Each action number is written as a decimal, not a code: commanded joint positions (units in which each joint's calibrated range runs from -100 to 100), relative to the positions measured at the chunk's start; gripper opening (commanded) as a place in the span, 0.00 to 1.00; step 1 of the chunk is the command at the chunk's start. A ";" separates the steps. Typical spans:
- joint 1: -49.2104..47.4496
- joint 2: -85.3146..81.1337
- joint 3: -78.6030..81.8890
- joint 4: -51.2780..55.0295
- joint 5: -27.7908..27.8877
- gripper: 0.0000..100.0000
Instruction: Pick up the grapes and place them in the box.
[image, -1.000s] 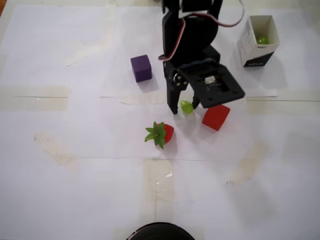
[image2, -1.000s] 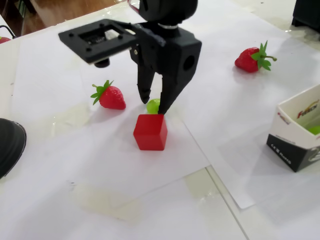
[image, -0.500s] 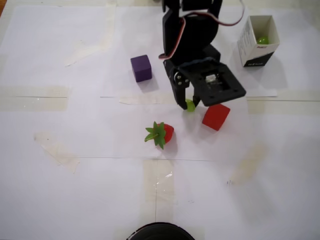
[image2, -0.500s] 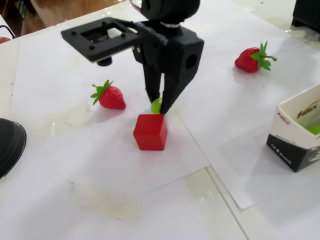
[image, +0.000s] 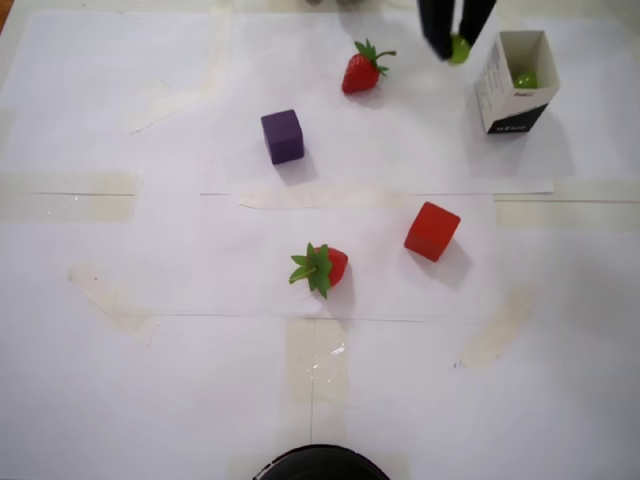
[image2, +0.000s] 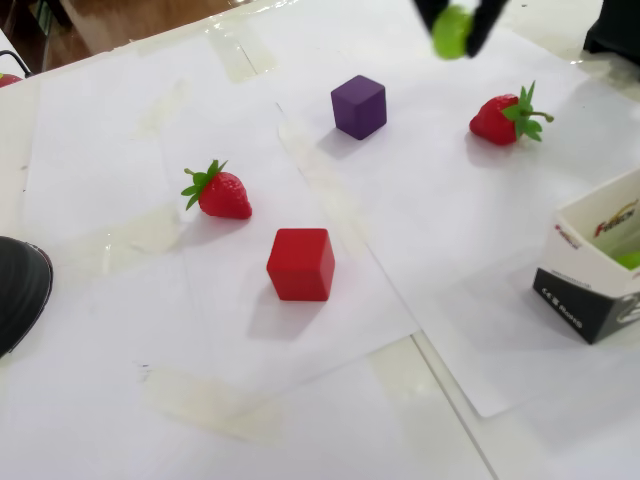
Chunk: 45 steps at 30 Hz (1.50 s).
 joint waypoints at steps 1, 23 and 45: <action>-7.87 -5.97 6.42 -2.12 -1.07 0.03; -16.84 -4.85 23.24 -23.44 -4.84 0.04; -14.70 -7.78 20.70 -22.38 -4.64 0.15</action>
